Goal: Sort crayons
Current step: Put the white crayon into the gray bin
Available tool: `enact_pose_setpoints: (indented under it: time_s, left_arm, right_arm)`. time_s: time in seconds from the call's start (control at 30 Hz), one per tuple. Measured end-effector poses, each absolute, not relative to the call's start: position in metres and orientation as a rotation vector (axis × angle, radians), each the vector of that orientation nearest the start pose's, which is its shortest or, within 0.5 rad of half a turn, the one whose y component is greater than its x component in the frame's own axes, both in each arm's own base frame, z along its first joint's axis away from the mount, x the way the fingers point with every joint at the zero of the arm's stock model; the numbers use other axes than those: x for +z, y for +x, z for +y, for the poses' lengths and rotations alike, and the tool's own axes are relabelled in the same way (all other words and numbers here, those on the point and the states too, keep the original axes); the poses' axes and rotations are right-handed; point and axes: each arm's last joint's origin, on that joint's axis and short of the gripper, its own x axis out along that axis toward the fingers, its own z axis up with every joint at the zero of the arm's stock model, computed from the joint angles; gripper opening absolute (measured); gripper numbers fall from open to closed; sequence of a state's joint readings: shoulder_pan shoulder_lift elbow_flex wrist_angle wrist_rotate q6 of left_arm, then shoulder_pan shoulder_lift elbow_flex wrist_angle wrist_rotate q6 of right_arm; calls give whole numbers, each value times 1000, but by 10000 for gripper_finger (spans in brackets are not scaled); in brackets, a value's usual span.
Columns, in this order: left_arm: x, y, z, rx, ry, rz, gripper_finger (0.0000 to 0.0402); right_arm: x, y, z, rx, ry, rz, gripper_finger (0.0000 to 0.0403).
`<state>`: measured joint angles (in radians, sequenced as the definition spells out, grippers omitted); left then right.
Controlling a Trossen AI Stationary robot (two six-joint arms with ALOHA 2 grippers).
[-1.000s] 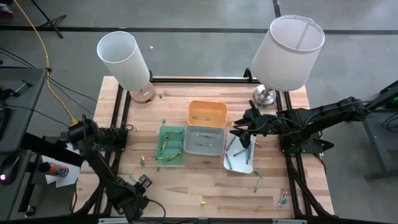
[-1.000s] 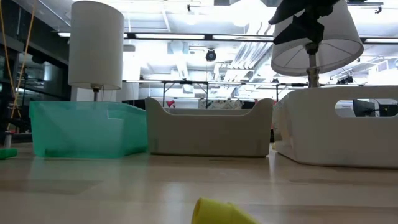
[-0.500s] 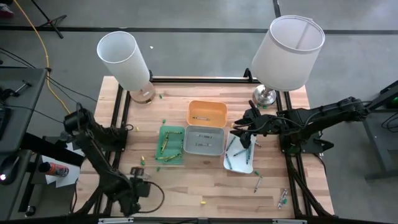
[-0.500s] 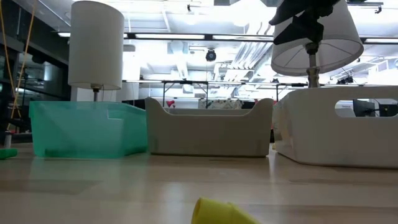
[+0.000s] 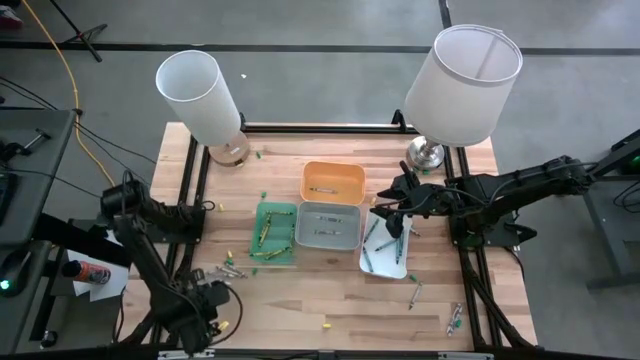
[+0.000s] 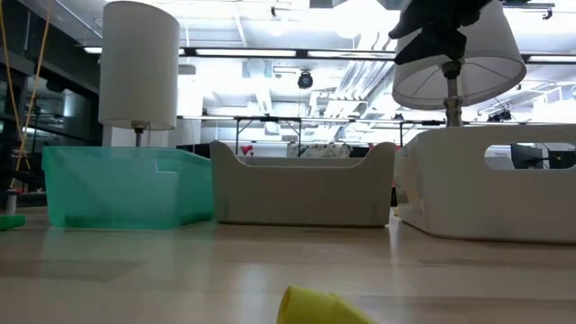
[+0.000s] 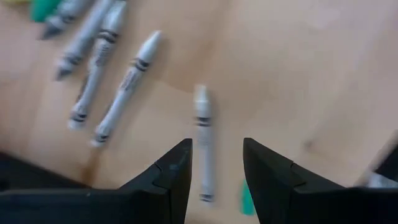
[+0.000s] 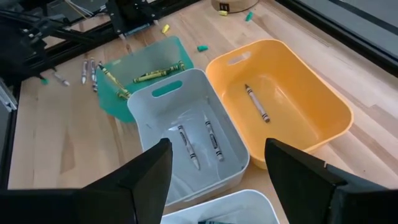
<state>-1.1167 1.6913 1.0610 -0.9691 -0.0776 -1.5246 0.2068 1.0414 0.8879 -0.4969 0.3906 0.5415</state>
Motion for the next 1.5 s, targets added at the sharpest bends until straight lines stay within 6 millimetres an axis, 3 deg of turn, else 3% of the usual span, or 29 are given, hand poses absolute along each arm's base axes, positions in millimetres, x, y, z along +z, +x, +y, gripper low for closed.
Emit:
enact_pose_setpoints:
  time_s: [0.37, 0.67, 1.03, 1.23, 1.33, 1.5]
  left_arm:
    - [167, 127, -252, 302, -188, 1499, 131]
    - [138, 125, -240, 274, -257, 1570, 131]
    - [130, 131, -229, 200, -196, 1599, 131]
    - [153, 136, -208, 124, -145, 1600, 131]
    - [181, 134, -206, -6, -245, 1545, 131]
    - [199, 122, -221, -332, -184, 1489, 131]
  right_arm:
    - [296, 211, 31, -334, 287, 560, 249]
    - [296, 211, 31, -327, 264, 564, 249]
    - [294, 210, 31, -324, 233, 586, 249]
    - [294, 210, 30, -320, 208, 592, 249]
    - [294, 210, 30, -320, 208, 593, 249]
    - [294, 210, 30, -320, 207, 592, 249]
